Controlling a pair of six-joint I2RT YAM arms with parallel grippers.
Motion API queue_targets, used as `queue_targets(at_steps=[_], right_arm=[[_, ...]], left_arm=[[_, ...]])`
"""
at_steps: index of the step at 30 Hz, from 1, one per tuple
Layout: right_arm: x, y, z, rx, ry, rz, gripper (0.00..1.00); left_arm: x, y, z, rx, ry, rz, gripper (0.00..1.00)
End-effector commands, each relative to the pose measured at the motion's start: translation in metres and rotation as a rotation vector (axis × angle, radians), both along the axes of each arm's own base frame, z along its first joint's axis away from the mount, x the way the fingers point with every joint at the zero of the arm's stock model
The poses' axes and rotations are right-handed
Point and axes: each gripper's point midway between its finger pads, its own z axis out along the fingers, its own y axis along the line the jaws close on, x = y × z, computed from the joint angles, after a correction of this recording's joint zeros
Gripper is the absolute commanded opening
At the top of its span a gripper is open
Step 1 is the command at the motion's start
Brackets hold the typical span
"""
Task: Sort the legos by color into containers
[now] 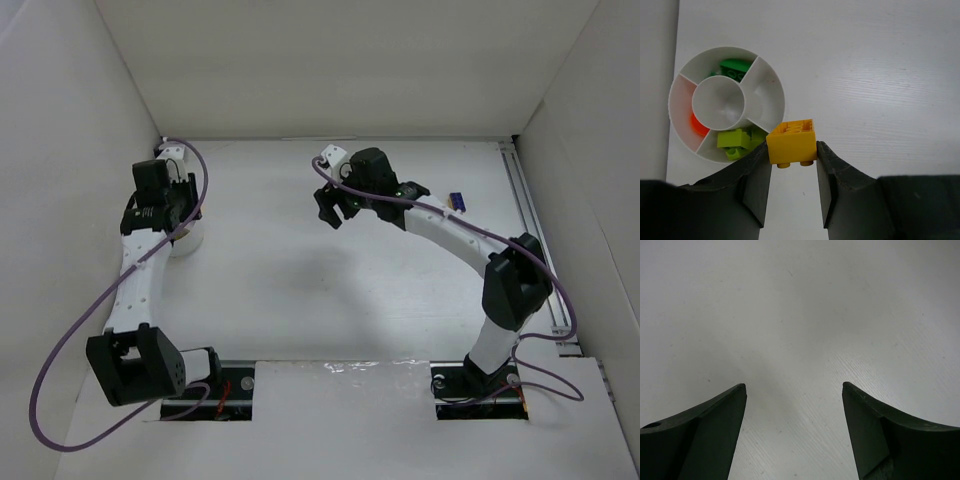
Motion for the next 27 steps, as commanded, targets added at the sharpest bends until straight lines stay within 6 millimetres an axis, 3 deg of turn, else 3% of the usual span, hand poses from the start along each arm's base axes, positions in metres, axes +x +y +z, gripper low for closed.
queue_targets(at_steps=[1, 4, 15, 19, 27], right_arm=[[0.005, -0.002, 0.029, 0.052, -0.042, -0.015, 0.82], [0.011, -0.009, 0.029, 0.056, -0.036, -0.039, 0.82], [0.019, -0.02, 0.029, 0.065, -0.028, -0.067, 0.82], [0.021, -0.019, 0.029, 0.065, -0.028, -0.067, 0.82], [0.023, -0.015, 0.029, 0.063, -0.018, -0.059, 0.82]], left_arm=[[0.013, 0.022, 0.014, 0.059, -0.028, 0.064, 0.0], [0.019, 0.026, 0.004, 0.061, -0.006, 0.085, 0.0], [0.044, 0.043, 0.001, 0.077, -0.023, 0.14, 0.0], [0.047, 0.049, -0.01, 0.08, 0.001, 0.156, 0.0], [0.054, 0.049, -0.009, 0.076, -0.018, 0.149, 0.02]])
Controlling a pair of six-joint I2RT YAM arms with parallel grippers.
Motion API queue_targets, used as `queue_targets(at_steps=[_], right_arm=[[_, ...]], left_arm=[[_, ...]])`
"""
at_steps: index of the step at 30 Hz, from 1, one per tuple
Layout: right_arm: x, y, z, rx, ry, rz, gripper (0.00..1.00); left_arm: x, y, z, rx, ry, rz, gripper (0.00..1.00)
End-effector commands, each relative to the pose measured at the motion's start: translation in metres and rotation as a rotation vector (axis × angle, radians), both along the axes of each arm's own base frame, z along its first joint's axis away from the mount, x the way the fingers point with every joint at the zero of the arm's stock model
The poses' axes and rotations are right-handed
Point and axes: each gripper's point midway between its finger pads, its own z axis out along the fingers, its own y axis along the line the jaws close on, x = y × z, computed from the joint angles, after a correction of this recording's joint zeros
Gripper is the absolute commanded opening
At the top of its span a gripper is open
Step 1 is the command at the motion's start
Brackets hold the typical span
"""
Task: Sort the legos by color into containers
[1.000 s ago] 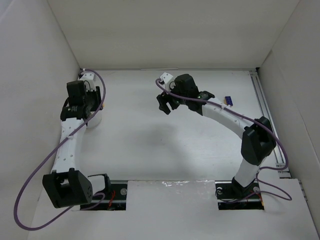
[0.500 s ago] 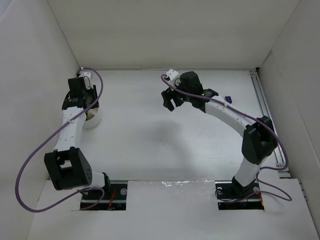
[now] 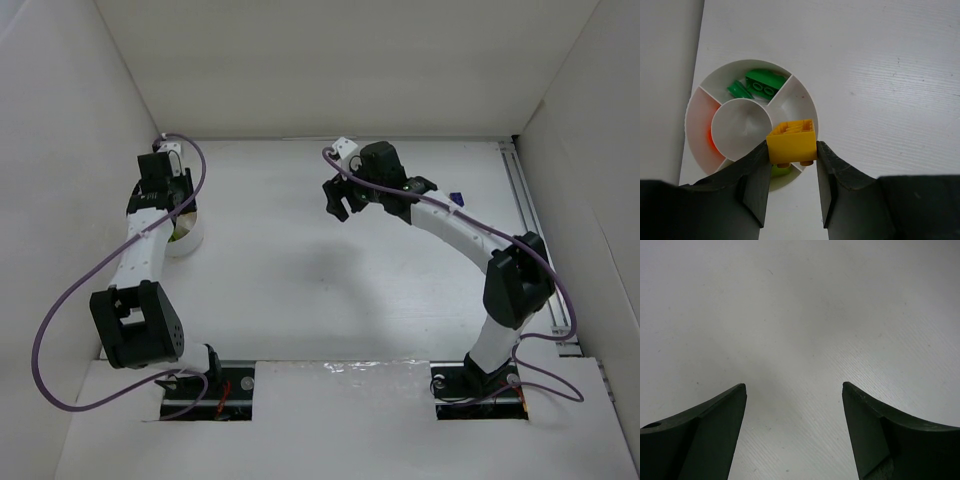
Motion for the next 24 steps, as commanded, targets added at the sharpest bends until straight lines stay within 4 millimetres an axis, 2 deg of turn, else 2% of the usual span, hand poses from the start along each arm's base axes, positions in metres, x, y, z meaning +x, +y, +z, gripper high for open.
queue_targets(at_steps=[1, 6, 13, 16, 20, 21, 24], right_arm=[[0.007, 0.006, 0.023, 0.043, -0.031, 0.004, 0.82], [0.008, 0.007, 0.027, 0.048, -0.038, 0.004, 0.82], [0.012, 0.005, 0.02, 0.049, -0.01, -0.016, 0.83], [0.012, 0.005, 0.022, 0.049, -0.01, -0.016, 0.83], [0.013, 0.006, 0.018, 0.044, -0.003, -0.016, 0.83], [0.013, 0.006, 0.018, 0.044, -0.003, -0.016, 0.83], [0.016, 0.002, 0.018, 0.044, -0.003, -0.025, 0.83]], left_arm=[[0.015, 0.008, 0.026, 0.017, -0.087, 0.017, 0.02], [0.018, 0.008, 0.024, 0.017, -0.086, 0.017, 0.05], [0.018, 0.011, 0.017, 0.026, -0.066, 0.031, 0.08], [0.018, 0.011, 0.017, 0.019, -0.068, 0.037, 0.13], [0.017, 0.011, 0.013, 0.017, -0.059, 0.037, 0.29], [0.017, 0.011, 0.013, 0.017, -0.059, 0.037, 0.41], [0.018, 0.012, 0.015, 0.018, -0.069, 0.051, 0.53]])
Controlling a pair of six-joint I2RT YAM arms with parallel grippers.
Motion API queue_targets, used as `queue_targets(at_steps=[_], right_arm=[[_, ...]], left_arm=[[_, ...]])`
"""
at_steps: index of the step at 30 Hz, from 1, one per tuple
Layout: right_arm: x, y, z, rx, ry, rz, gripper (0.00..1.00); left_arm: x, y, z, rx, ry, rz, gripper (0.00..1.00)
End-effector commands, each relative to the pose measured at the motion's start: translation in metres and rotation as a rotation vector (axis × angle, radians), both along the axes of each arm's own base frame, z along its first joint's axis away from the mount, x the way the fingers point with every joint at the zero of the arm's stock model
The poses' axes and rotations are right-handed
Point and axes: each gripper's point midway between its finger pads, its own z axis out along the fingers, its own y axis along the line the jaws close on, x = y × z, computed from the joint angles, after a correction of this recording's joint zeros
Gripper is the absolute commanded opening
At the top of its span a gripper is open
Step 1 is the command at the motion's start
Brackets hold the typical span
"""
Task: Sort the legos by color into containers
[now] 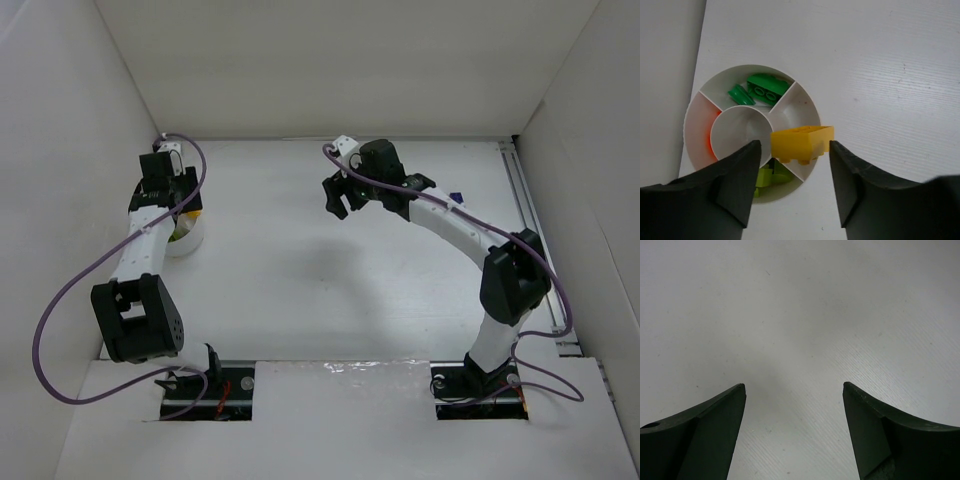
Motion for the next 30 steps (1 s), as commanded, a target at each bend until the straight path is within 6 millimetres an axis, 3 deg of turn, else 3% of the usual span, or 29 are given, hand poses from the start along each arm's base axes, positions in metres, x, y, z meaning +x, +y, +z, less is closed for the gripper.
queue_targets(at_steps=[1, 3, 10, 16, 21, 26, 30], right_arm=[[0.01, 0.002, 0.02, 0.037, -0.029, -0.007, 0.83], [0.01, 0.002, 0.02, 0.042, -0.023, -0.012, 0.83], [0.026, -0.023, 0.023, 0.088, 0.021, -0.1, 0.83], [0.029, -0.031, 0.022, 0.098, 0.041, -0.112, 0.83], [0.029, -0.029, 0.026, 0.107, 0.036, -0.104, 0.83], [0.029, -0.029, 0.028, 0.107, 0.036, -0.104, 0.83], [0.031, -0.028, 0.028, 0.107, 0.036, -0.104, 0.83]], left_arm=[[0.01, 0.009, 0.022, 0.015, -0.07, 0.034, 0.57], [0.01, 0.01, 0.022, 0.013, -0.071, 0.048, 0.66], [0.008, 0.006, 0.053, 0.018, -0.182, 0.032, 0.66], [0.007, 0.009, 0.053, 0.03, -0.188, 0.047, 0.66], [0.0, 0.005, 0.034, -0.021, -0.119, 0.045, 0.63], [0.002, 0.002, 0.038, -0.031, -0.148, 0.04, 0.62], [0.003, 0.012, 0.033, -0.074, -0.131, 0.081, 0.61]])
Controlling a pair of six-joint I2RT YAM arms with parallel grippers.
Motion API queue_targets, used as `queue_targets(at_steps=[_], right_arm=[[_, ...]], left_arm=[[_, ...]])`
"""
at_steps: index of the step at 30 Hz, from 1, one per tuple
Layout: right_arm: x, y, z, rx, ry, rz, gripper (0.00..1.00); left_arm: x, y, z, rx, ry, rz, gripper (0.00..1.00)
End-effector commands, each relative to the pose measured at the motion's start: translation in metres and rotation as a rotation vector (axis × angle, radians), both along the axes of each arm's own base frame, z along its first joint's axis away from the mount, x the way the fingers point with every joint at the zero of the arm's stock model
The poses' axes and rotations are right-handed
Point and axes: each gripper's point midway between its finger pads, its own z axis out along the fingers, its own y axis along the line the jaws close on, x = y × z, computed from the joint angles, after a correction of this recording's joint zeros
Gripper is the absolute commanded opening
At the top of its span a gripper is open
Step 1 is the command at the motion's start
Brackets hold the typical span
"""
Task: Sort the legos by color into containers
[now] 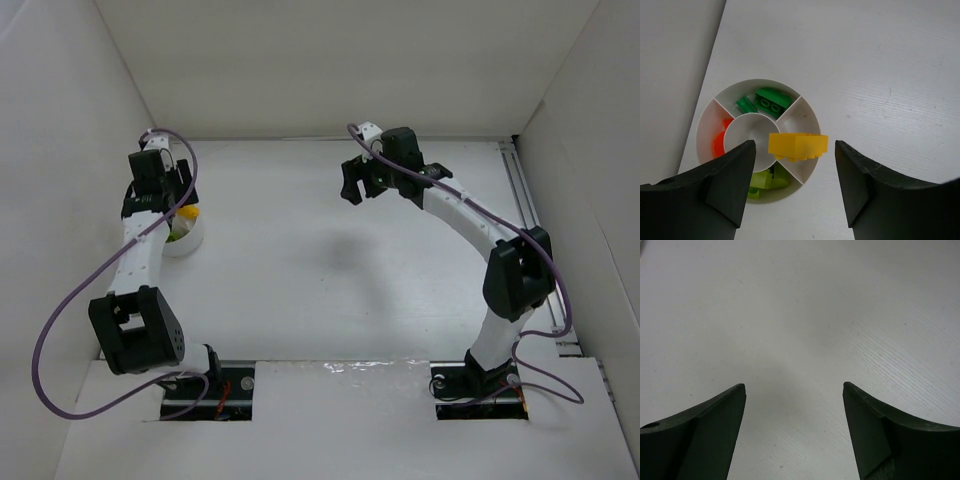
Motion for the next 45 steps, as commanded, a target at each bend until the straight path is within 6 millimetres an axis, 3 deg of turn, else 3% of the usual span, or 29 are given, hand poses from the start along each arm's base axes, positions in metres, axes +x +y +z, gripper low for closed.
queue_targets(at_steps=[1, 10, 18, 31, 40, 45], right_arm=[[0.006, 0.01, 0.02, 0.038, -0.037, 0.014, 0.83], [0.006, 0.013, 0.02, 0.047, -0.029, 0.017, 0.83], [0.006, 0.013, 0.02, 0.047, -0.029, 0.017, 0.83], [0.007, 0.013, 0.015, 0.043, -0.021, 0.017, 0.83], [0.007, 0.019, 0.015, 0.043, -0.021, 0.026, 0.83], [0.006, 0.02, 0.015, 0.048, -0.018, 0.033, 0.83]], left_arm=[[0.001, 0.006, 0.004, -0.053, -0.022, 0.023, 0.61], [-0.004, 0.022, -0.014, -0.186, 0.025, 0.081, 0.61], [-0.003, 0.018, -0.008, -0.246, 0.002, 0.028, 0.58], [-0.001, 0.013, -0.022, -0.337, 0.02, 0.007, 0.56], [0.0, 0.016, -0.022, -0.339, 0.008, 0.006, 0.39], [0.001, 0.013, -0.021, -0.35, 0.005, -0.009, 0.35]])
